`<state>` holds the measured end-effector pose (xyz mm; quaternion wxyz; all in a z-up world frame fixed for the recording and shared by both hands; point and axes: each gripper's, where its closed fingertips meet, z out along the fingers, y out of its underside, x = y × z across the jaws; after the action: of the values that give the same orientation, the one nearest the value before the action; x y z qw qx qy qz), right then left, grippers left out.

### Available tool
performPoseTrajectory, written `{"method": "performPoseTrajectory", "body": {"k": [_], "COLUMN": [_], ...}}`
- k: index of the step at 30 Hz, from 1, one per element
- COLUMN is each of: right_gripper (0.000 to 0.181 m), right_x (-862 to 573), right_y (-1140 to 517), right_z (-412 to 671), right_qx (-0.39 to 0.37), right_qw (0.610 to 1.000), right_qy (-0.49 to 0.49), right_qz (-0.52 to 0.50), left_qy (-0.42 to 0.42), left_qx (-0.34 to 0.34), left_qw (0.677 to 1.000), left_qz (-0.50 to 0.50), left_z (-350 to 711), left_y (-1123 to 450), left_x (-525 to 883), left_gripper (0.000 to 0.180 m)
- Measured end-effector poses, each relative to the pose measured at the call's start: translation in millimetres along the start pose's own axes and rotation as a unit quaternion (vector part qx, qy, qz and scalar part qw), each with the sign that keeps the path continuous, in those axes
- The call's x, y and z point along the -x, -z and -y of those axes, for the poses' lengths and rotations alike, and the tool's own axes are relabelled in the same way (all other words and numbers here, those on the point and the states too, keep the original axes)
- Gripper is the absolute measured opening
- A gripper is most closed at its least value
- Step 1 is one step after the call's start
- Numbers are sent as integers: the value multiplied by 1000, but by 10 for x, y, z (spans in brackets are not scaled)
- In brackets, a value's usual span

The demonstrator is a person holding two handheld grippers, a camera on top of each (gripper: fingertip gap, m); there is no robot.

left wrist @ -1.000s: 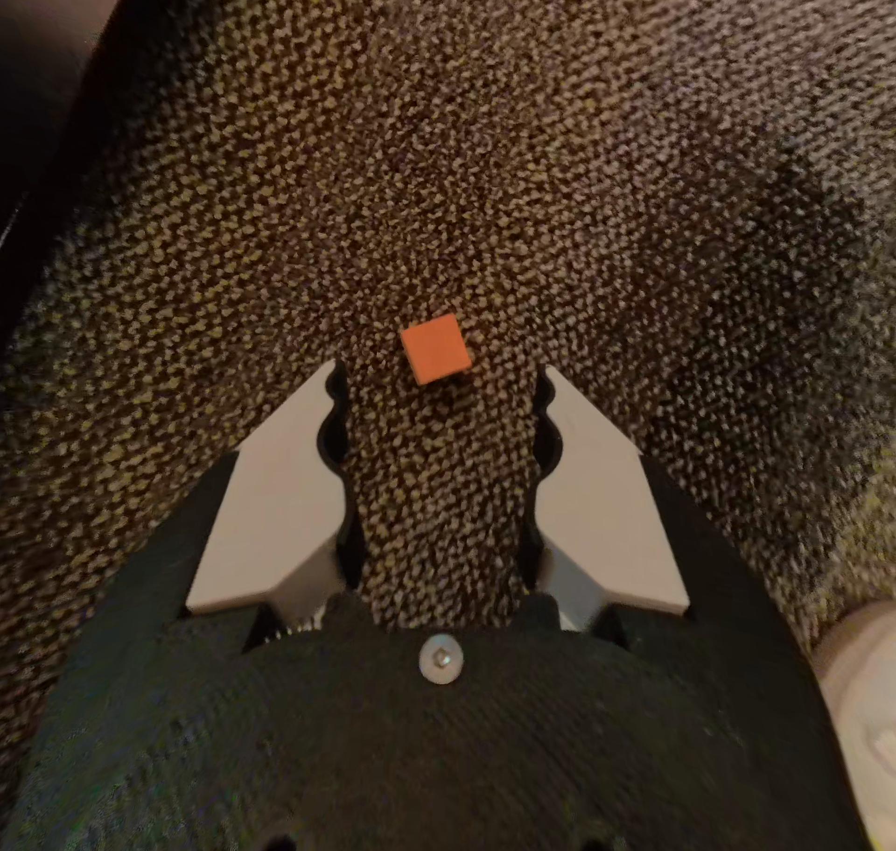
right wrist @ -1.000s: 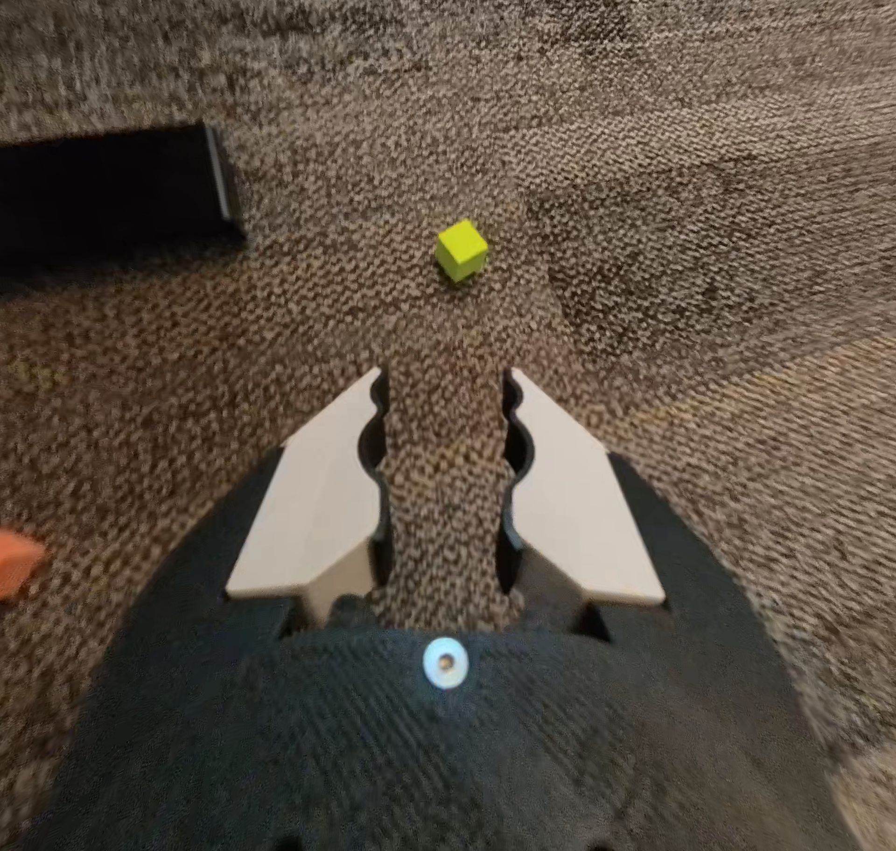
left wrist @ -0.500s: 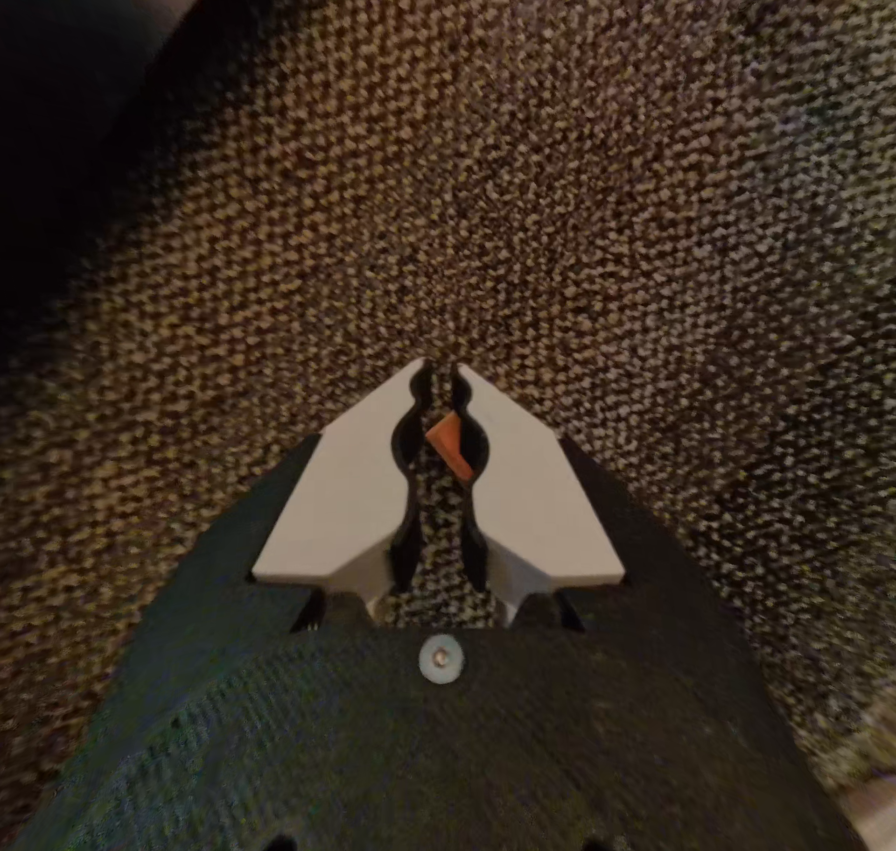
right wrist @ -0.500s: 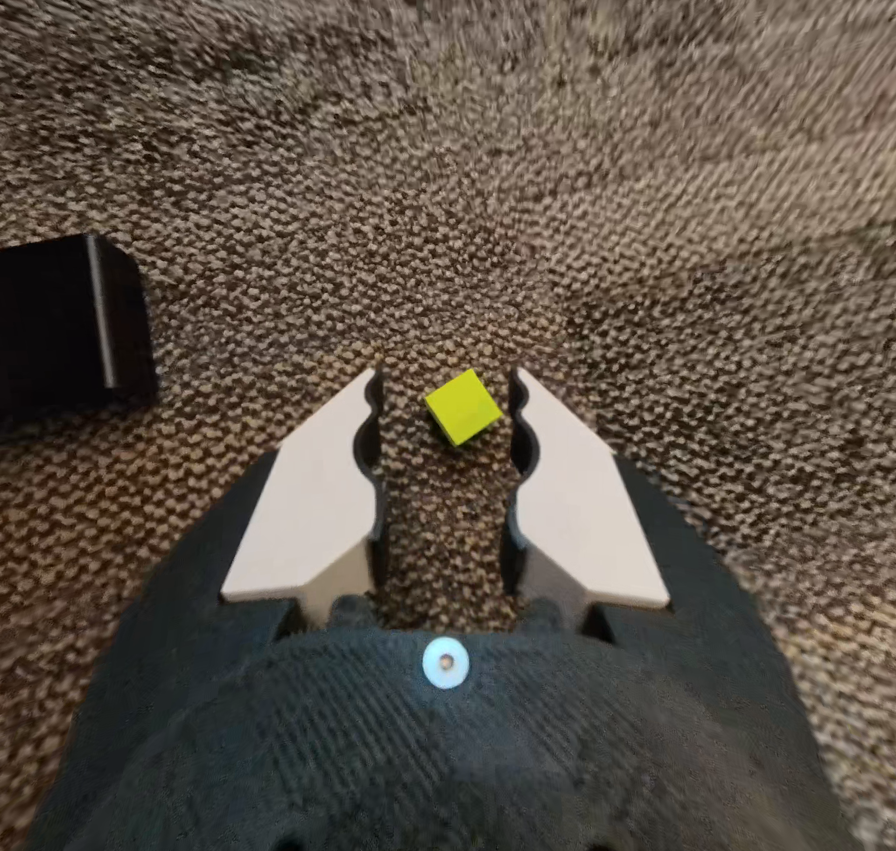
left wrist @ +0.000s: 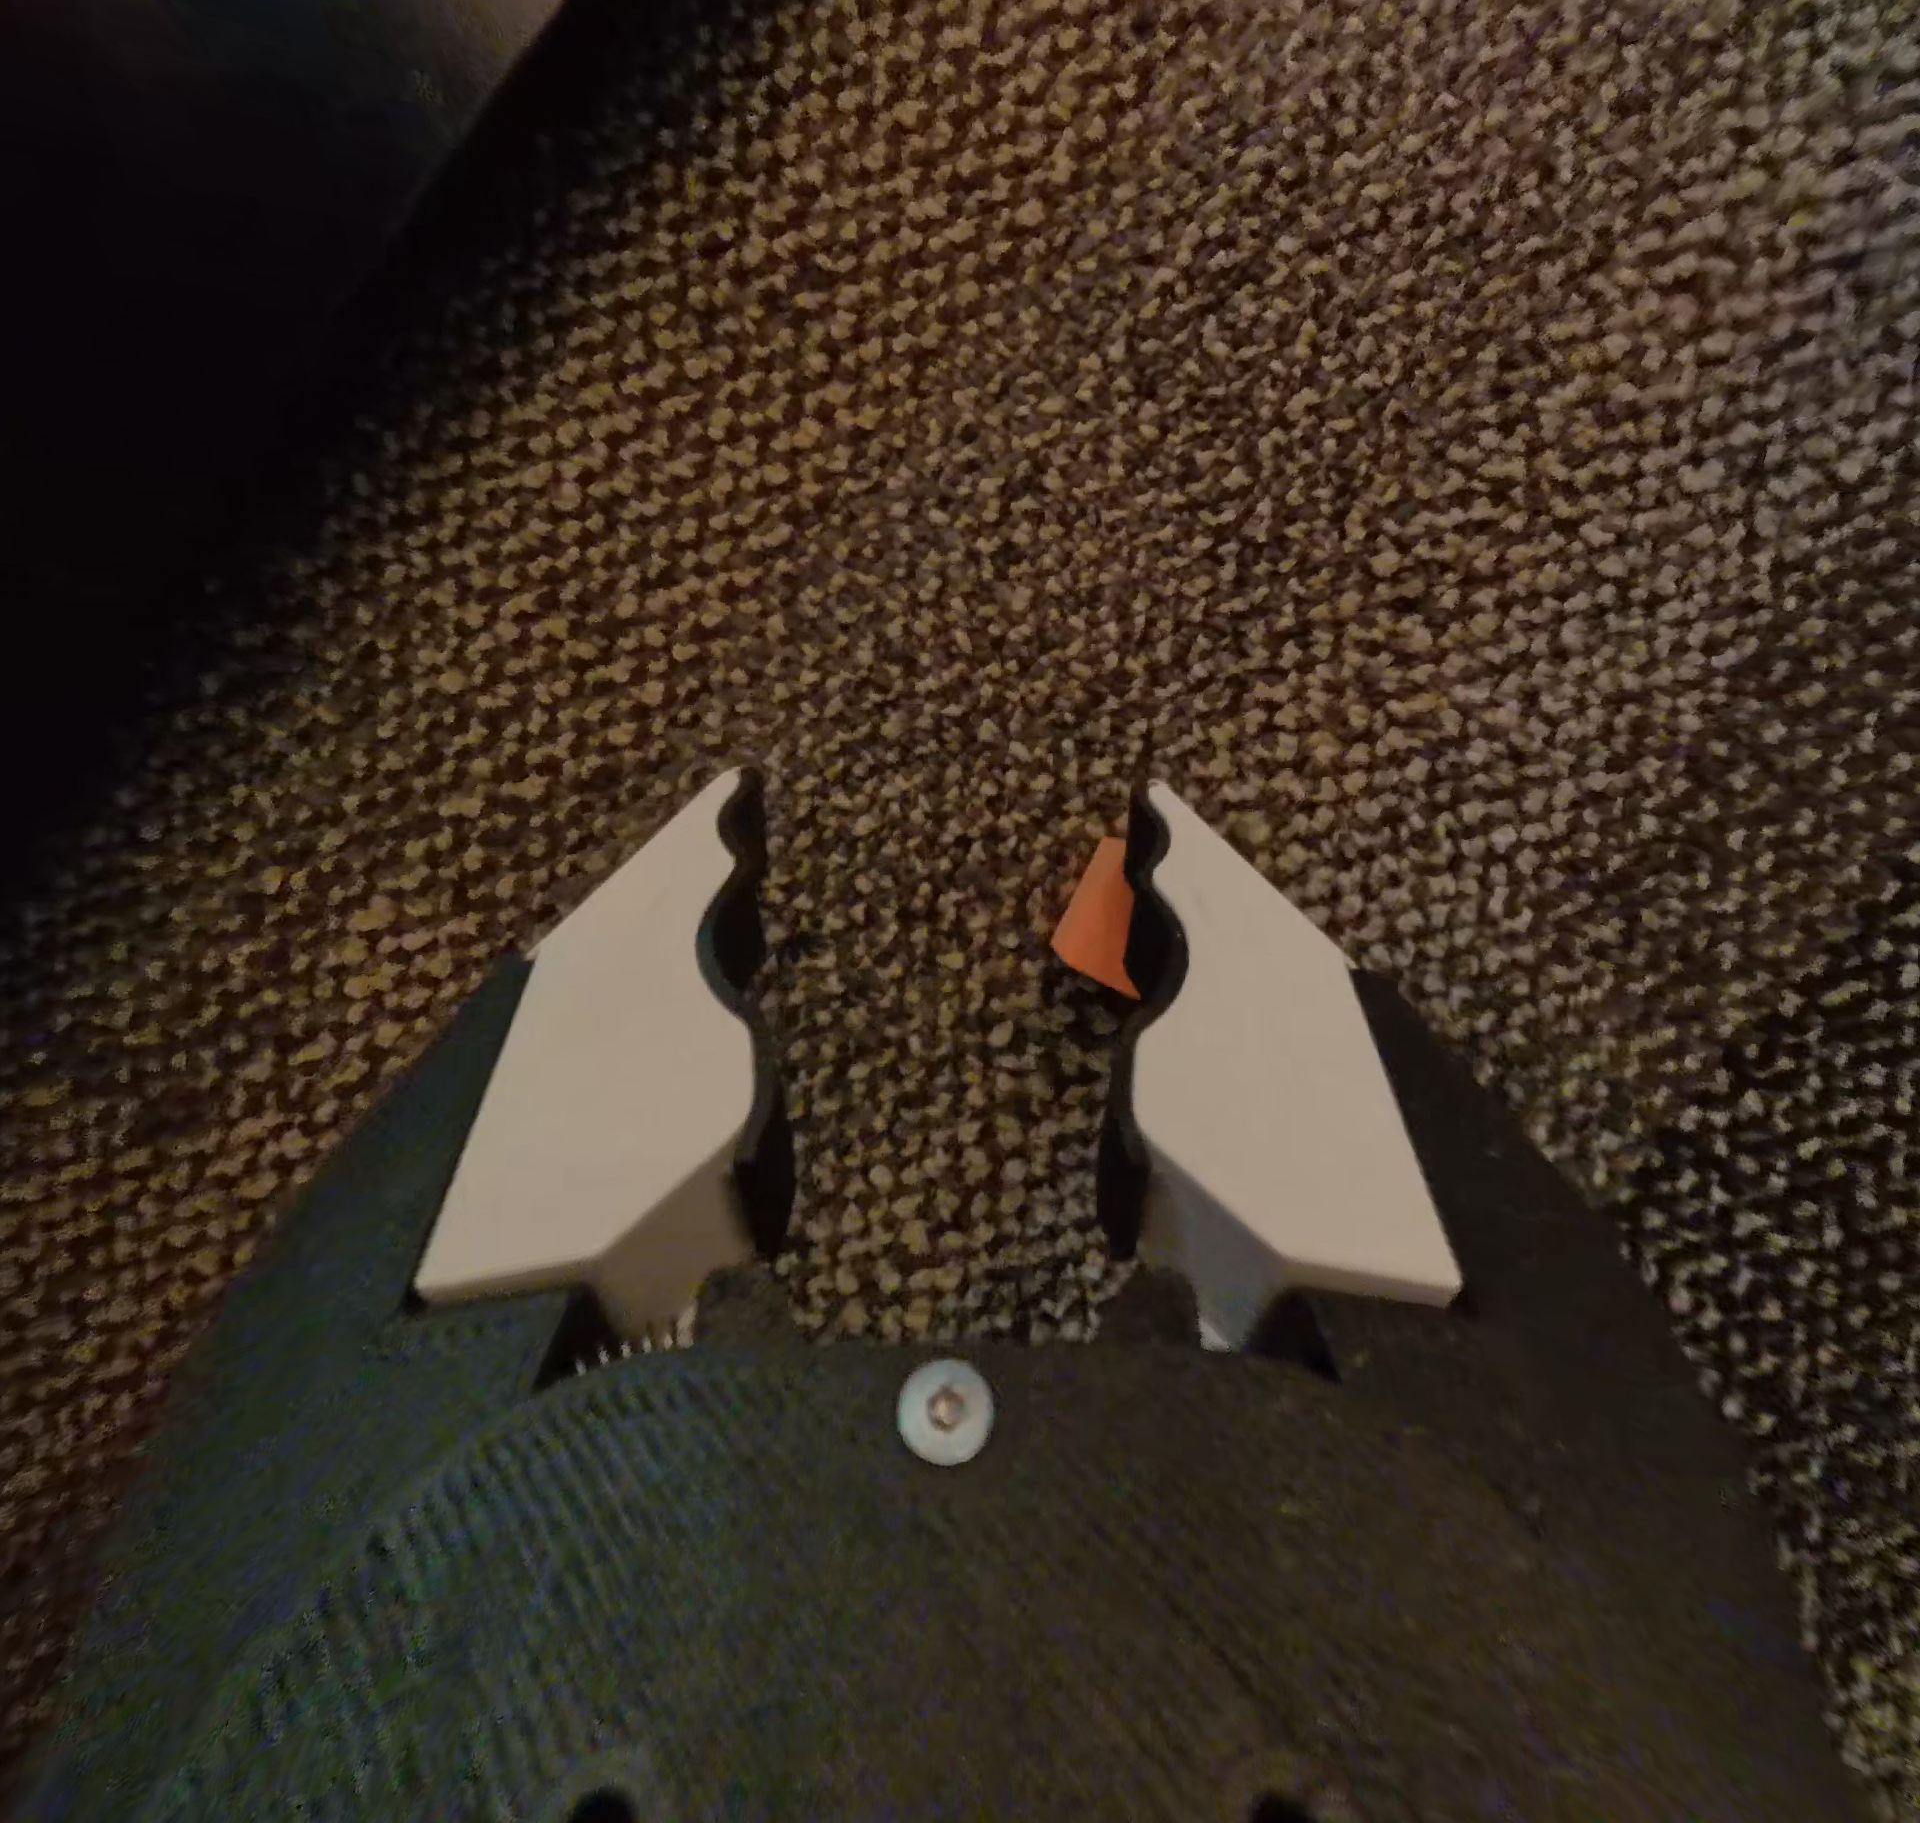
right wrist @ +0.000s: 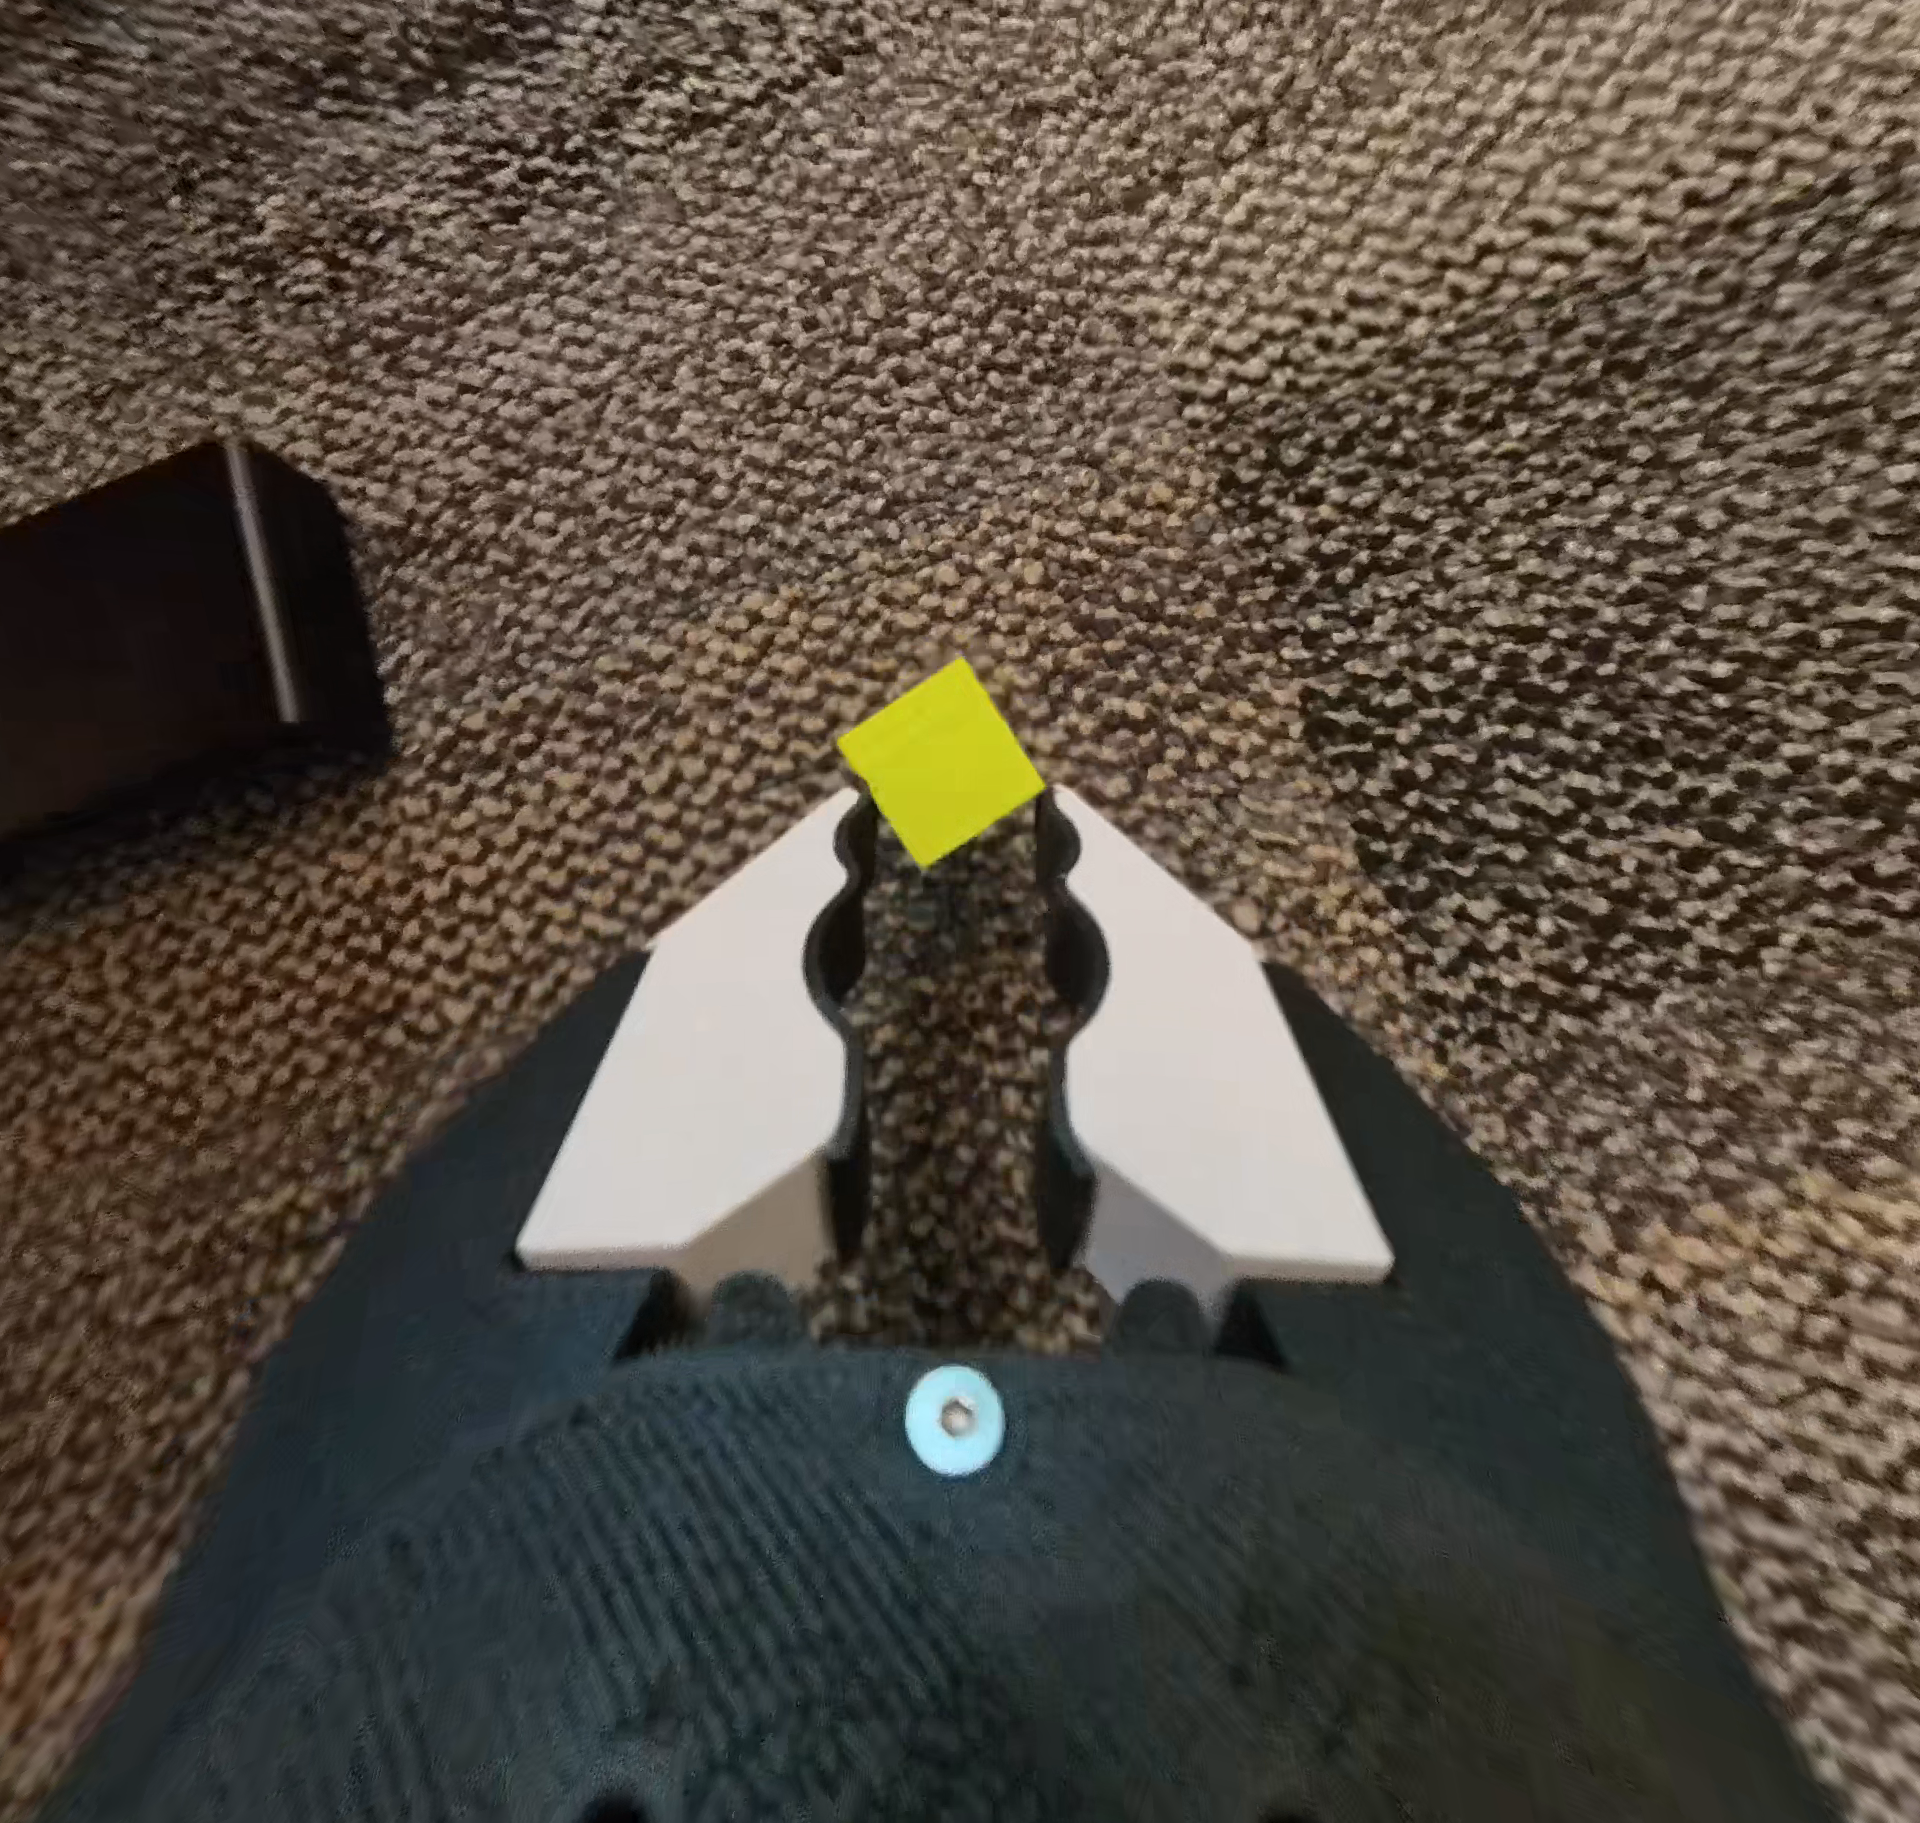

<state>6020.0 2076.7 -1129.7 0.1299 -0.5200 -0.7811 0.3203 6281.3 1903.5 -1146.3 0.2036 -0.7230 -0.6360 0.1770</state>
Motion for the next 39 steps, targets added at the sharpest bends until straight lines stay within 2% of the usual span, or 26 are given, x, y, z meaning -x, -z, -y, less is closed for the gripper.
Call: {"method": "performPoseTrajectory", "body": {"k": [6, 11, 15, 16, 18, 19, 21, 24, 29, 34, 39], "right_gripper": [29, 29, 29, 29, 29, 29, 28, 28, 28, 26, 28], "right_x": [169, 421, 652, 693, 758, 778, 845, 1040, 1693, 2275, 3087], "right_y": [539, 1070, 1438, 1503, 1620, 1678, 1809, 1989, 2322, 3023, 4119], "right_z": [-99, -217, -388, -444, -536, -556, -552, -585, -818, -747, -439], "right_qx": [-18, -24, -36, -36, -35, -38, -49, -44, -12, -25, -41], "right_qw": [997, 994, 992, 992, 993, 993, 993, 992, 987, 983, 973], "right_qy": [54, 66, 72, 76, 74, 69, 59, 57, 38, 30, 108], "right_qz": [46, 84, 93, 91, 89, 86, 88, 101, 159, 178, 198], "left_qy": [-6, -32, -75, -75, -66, -60, -44, -53, -98, -80, -129], "left_qx": [-15, -77, -7, 8, 42, 37, 36, -13, -49, -94, -149], "left_qw": [998, 992, 991, 990, 989, 992, 991, 989, 981, 978, 962], "left_qz": [-57, -98, -112, -117, -126, -101, -120, -135, -163, -170, -188], "left_z": [-42, 142, -150, -204, -301, -269, -239, -42, 115, 387, 555], "left_y": [44, 234, 121, 85, 31, 13, 46, 248, 603, 1525, 2703], "left_x": [-170, -359, -460, -470, -465, -377, -396, -419, -570, -499, -285], "left_gripper": [72, 75, 83, 81, 64, 40, 35, 31, 33, 33, 34]}}
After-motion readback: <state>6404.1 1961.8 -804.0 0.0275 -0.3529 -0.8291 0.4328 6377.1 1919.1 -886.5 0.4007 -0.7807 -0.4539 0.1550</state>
